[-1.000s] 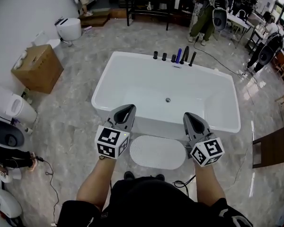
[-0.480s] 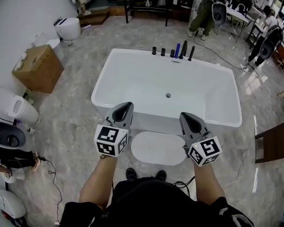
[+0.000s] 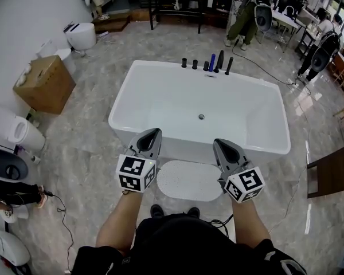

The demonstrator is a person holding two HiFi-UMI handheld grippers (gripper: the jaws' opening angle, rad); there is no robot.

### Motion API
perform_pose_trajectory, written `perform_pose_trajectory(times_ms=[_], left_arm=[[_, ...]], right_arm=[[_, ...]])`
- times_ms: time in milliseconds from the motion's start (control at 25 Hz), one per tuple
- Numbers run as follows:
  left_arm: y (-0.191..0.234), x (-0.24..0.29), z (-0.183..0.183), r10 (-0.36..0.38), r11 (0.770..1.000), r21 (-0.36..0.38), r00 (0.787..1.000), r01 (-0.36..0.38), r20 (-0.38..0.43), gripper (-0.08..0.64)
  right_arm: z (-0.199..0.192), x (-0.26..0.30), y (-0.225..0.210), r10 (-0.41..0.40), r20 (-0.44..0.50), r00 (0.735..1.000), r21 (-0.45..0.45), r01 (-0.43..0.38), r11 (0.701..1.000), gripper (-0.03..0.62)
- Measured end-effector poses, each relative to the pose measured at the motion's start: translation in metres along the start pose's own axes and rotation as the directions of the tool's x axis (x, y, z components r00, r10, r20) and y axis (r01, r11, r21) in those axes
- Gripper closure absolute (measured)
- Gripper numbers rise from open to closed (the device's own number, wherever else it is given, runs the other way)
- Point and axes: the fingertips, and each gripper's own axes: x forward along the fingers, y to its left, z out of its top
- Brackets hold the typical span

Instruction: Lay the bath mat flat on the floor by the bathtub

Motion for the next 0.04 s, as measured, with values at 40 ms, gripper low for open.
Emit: perform_pose_trajectory(times_ms=[40], left_arm=[[-0.0016, -0.0005, -0.001, -0.003, 1.0, 0.002, 1.0, 0.003, -0.002, 0.548]], right_arm=[[0.0001, -0.0004, 0.0011, 0.001, 0.001, 1.0, -0.001, -0.001, 1.0, 0.58]])
